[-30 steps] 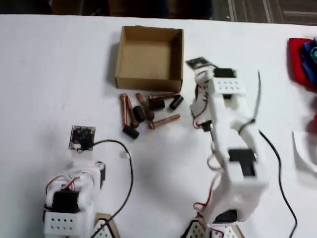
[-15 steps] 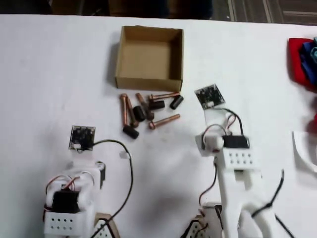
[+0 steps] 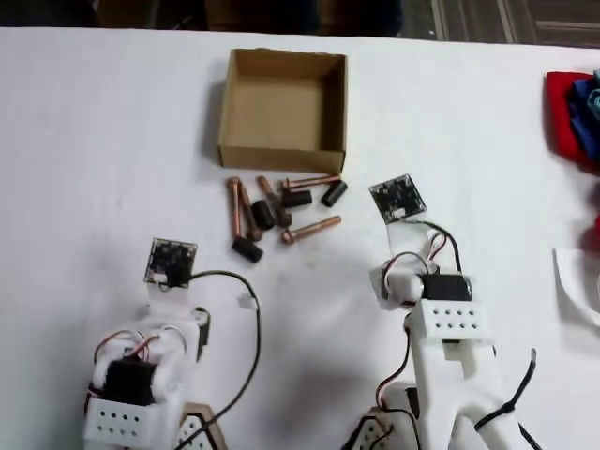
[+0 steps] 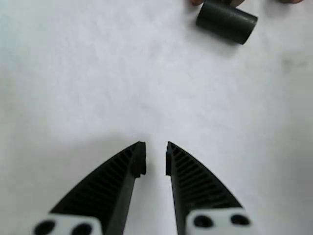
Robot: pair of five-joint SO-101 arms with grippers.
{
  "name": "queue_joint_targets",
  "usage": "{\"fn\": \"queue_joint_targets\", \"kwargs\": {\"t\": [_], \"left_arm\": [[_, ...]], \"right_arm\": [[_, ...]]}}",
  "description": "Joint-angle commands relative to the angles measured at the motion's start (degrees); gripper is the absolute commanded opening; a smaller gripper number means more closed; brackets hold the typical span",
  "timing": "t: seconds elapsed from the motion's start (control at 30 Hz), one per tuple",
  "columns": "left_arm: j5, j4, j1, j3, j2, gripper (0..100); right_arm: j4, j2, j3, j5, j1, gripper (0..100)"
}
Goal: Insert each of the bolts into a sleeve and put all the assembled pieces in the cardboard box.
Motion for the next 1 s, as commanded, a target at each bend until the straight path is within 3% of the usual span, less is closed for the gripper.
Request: {"fn": "queue_joint_targets", "kwargs": {"t": [0.0, 0.13, 0.2, 0.4, 0.47, 0.57, 0.67, 0.8, 0.97], "left_arm": [[-0.35, -0.79, 3.25, 1.1, -1.41, 10], [-0.44, -1.85, 2.64, 1.1, -1.41, 10], [-0.44, -5.98, -0.79, 1.1, -1.41, 10], [-1.05, -25.32, -22.51, 1.1, -1.41, 10], [-5.63, -29.63, -29.71, 0.4, -1.41, 10], [-11.87, -32.53, -29.54, -2.07, -1.49, 10], [-13.63, -32.97, -29.19, -4.88, -1.49, 10], [-7.12, -39.3, -29.19, -11.3, -1.41, 11], [-3.78, -39.82, -25.49, -29.41, 4.92, 21]], "right_arm": [[-0.92, -1.89, -0.44, 0.09, 0.22, 2.1], [-0.66, -1.89, -0.44, 0.09, 0.31, 2.1], [-0.66, -1.89, -0.44, 0.09, 0.48, 2.1], [-1.01, -1.89, 1.32, 0.09, 0.48, 2.1], [-1.01, -1.89, 2.11, 0.09, 0.31, 2.1], [-1.01, -1.89, 2.55, 0.09, 0.48, 2.1], [-1.01, -1.89, 2.55, 0.09, 0.22, 2.1], [-1.1, -1.89, 2.55, 0.09, 0.22, 2.1], [-1.1, -1.89, 2.55, 0.09, 0.22, 2.1]]}}
